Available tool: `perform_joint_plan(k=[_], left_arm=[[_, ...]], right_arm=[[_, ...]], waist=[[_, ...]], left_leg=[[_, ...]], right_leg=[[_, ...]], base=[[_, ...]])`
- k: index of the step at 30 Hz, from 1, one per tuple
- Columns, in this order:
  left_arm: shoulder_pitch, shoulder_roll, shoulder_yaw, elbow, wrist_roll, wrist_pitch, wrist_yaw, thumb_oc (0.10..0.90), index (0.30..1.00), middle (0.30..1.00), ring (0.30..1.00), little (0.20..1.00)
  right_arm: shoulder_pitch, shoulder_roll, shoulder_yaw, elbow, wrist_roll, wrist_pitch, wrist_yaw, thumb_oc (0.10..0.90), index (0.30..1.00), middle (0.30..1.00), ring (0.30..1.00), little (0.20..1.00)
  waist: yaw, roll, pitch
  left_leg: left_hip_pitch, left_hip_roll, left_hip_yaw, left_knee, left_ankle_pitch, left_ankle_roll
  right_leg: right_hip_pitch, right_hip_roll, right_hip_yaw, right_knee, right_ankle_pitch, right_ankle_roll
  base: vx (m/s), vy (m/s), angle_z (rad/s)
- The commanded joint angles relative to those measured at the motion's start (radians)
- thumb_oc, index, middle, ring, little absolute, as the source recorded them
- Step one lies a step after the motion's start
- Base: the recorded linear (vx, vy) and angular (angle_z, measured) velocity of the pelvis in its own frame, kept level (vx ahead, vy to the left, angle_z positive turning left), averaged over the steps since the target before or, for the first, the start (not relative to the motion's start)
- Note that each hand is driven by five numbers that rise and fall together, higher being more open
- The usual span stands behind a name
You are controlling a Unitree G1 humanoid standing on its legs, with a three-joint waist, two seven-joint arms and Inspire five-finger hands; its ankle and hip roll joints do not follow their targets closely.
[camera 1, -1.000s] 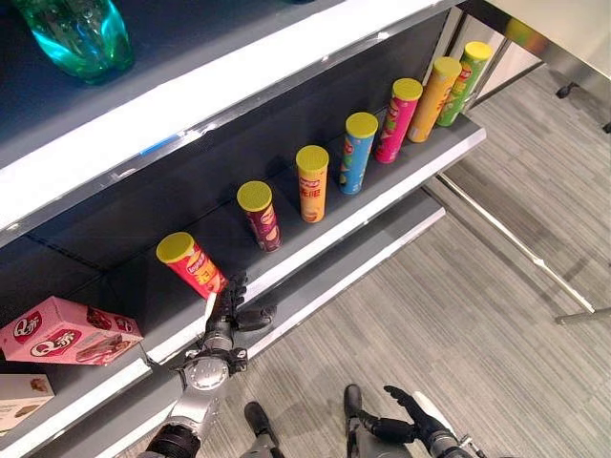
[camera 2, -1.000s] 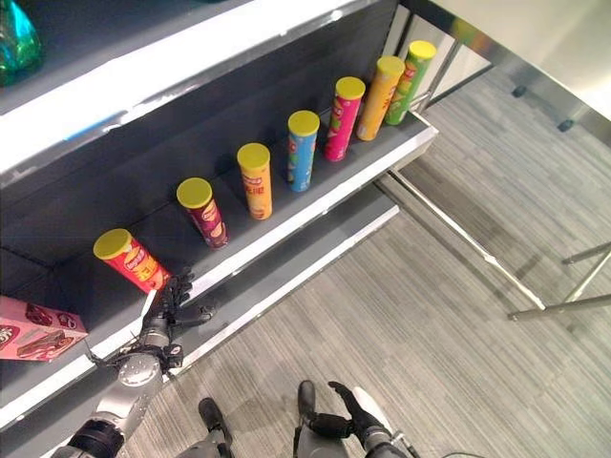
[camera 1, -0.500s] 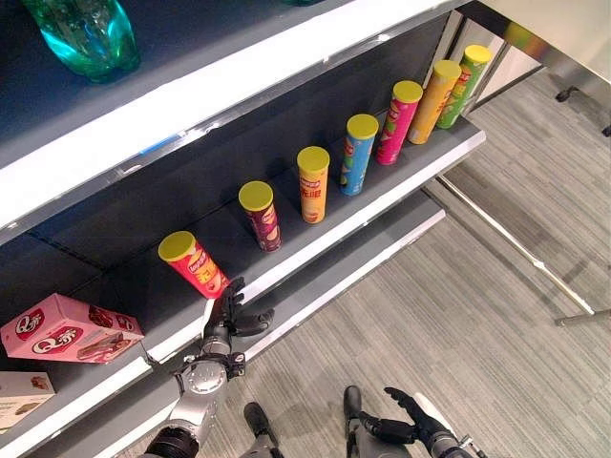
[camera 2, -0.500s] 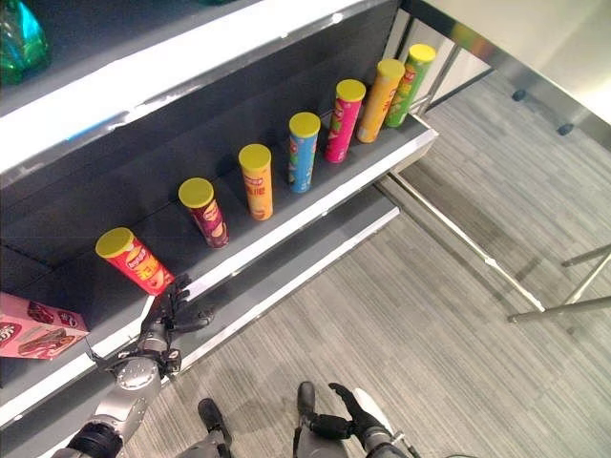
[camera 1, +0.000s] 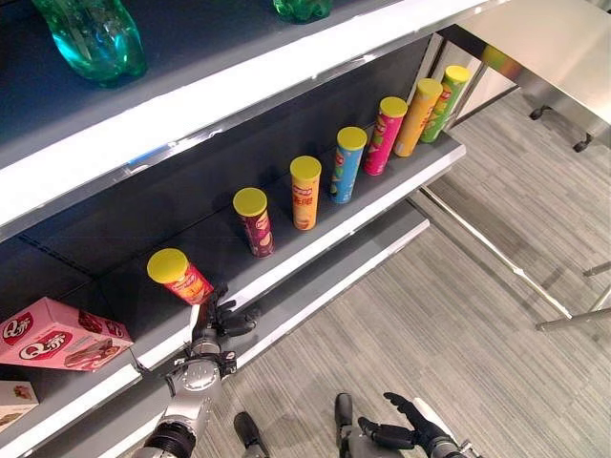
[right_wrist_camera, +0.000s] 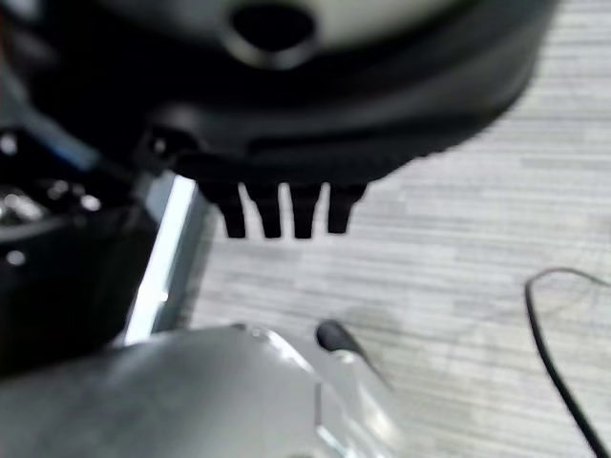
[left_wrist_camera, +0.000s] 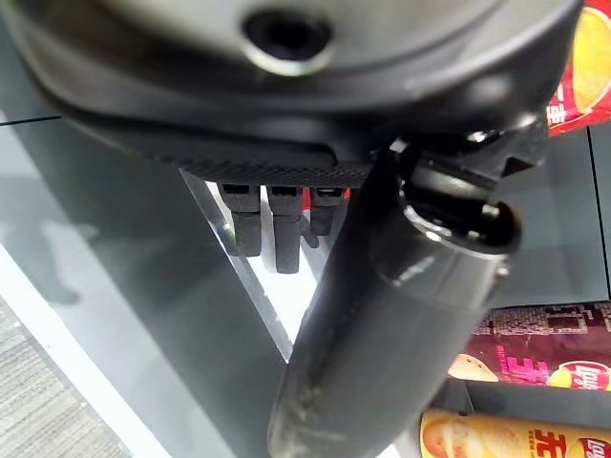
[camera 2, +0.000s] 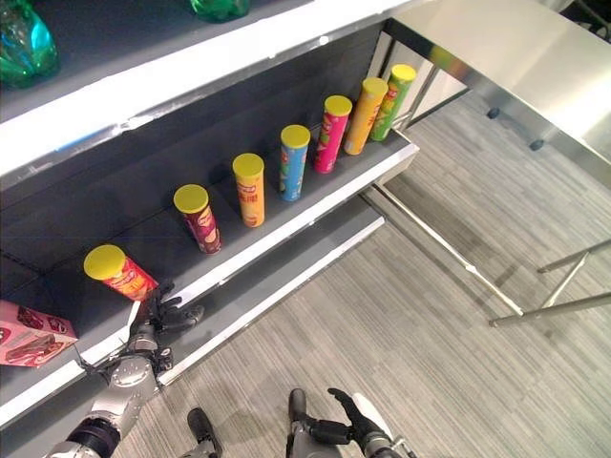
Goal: Put the goods on the table back onto the shelves and tidy them up.
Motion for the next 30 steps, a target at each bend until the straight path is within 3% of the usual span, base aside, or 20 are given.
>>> perform_joint_plan(k=[1, 19, 30], left_arm=[[-0.096, 0.042, 0.108, 0.003, -0.025, -0.088, 0.035, 0.800, 0.900, 0.900, 0.900, 0.900], [-0.082, 0.035, 0.109, 0.053, -0.064, -0.081, 0.018, 0.800, 0.900, 0.900, 0.900, 0.900], [-0.008, 0.055, 0.095, -0.050, -0.069, -0.065, -0.036, 0.800, 0.900, 0.900, 0.900, 0.900]], right_arm=[[0.055, -0.008, 0.023, -0.025, 0.001, -0.038, -0.002, 0.800, 0.900, 0.900, 0.900, 0.900], [0.062, -0.008, 0.020, -0.022, 0.002, -0.033, -0.004, 0.800, 0.900, 0.900, 0.900, 0.900], [0.065, -0.011, -0.009, -0.010, 0.001, -0.018, 0.003, 0.800, 0.900, 0.900, 0.900, 0.900]], waist=[[-0.014, -0.042, 0.005], [-0.016, -0.039, -0.003], [-0.005, -0.026, -0.009]], left_leg=[[0.033, 0.061, -0.035, 0.003, -0.039, -0.102], [0.040, 0.065, -0.030, 0.003, -0.039, -0.104], [0.055, 0.059, -0.037, 0.003, -0.043, -0.101]], right_leg=[[0.010, -0.029, 0.028, -0.162, 0.106, 0.078], [0.012, -0.022, 0.033, -0.162, 0.102, 0.075], [0.035, -0.023, 0.025, -0.162, 0.095, 0.073]], base=[[0.00, -0.007, -0.04], [0.00, 0.000, 0.00], [0.00, 0.001, 0.00]])
